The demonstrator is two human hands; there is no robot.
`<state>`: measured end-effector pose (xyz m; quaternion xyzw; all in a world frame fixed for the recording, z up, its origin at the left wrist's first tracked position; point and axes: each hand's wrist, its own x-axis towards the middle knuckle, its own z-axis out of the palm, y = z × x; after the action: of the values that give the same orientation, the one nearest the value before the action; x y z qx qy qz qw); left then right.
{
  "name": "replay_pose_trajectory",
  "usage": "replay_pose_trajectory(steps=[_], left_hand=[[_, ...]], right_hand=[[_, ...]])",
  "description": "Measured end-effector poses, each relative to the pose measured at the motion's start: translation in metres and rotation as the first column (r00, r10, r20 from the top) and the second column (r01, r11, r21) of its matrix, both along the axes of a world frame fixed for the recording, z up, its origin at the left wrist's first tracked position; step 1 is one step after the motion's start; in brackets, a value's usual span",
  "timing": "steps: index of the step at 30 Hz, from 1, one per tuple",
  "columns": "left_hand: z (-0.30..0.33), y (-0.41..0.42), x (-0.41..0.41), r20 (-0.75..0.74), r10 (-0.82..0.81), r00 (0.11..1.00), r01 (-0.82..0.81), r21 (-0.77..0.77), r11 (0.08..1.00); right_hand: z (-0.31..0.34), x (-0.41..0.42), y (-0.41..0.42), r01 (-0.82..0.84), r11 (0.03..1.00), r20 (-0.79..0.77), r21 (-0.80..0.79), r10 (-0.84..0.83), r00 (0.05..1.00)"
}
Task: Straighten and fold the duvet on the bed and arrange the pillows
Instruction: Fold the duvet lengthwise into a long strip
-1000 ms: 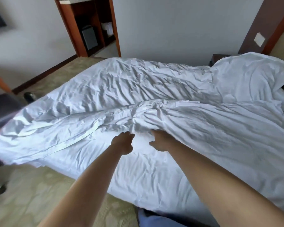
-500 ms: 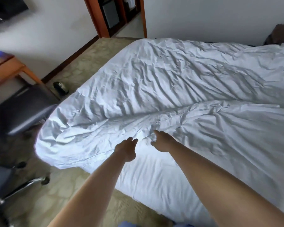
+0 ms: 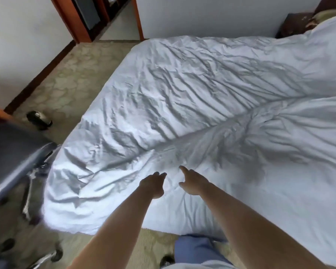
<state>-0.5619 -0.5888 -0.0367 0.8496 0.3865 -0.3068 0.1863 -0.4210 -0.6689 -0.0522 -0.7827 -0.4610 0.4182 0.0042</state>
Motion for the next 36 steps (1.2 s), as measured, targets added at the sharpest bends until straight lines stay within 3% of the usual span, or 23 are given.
replay_pose_trajectory(steps=[4, 10, 13, 16, 21, 23, 26, 28, 32, 36], left_hand=[[-0.029, 0.026, -0.006, -0.041, -0.058, 0.997, 0.053, -0.102, 0.993], [-0.062, 0.067, -0.012, -0.119, -0.187, 0.975, 0.175, -0.105, 0.979], [-0.078, 0.086, -0.021, -0.132, -0.262, 0.956, 0.239, -0.169, 0.956], [-0.094, 0.109, -0.026, -0.102, -0.286, 0.953, 0.261, -0.203, 0.944], [-0.093, 0.135, -0.034, 0.001, -0.254, 0.967, 0.248, -0.207, 0.946], [-0.090, 0.147, -0.037, 0.138, -0.096, 0.986, 0.121, -0.182, 0.976], [-0.078, 0.176, -0.045, 0.396, 0.086, 0.914, -0.089, -0.009, 0.996], [-0.061, 0.202, -0.053, 0.420, 0.142, 0.896, -0.173, 0.036, 0.984], [-0.025, 0.245, -0.071, 0.233, -0.003, 0.972, -0.006, 0.038, 0.999], [0.012, 0.268, -0.076, 0.345, -0.122, 0.931, 0.110, 0.055, 0.992]], right_hand=[[-0.027, -0.010, 0.012, 0.132, 0.986, -0.082, -0.102, -0.141, 0.987], [-0.078, -0.024, 0.049, 0.287, 0.940, -0.217, -0.185, -0.324, 0.921], [-0.087, -0.034, 0.072, 0.448, 0.860, -0.316, -0.245, -0.508, 0.802], [-0.095, -0.037, 0.106, 0.695, 0.686, -0.354, -0.216, -0.719, 0.599], [-0.075, -0.042, 0.155, 0.872, 0.488, -0.372, -0.046, -0.818, 0.439], [-0.054, -0.048, 0.180, 0.880, 0.474, -0.478, 0.026, -0.767, 0.427], [-0.018, -0.055, 0.226, 0.904, 0.407, -0.614, 0.128, -0.683, 0.395], [0.001, -0.058, 0.247, 0.929, 0.324, -0.657, 0.179, -0.664, 0.358], [0.010, -0.082, 0.251, 0.939, 0.238, -0.592, 0.250, -0.730, 0.343], [0.020, -0.139, 0.235, 0.878, 0.339, -0.356, 0.337, -0.818, 0.452]])
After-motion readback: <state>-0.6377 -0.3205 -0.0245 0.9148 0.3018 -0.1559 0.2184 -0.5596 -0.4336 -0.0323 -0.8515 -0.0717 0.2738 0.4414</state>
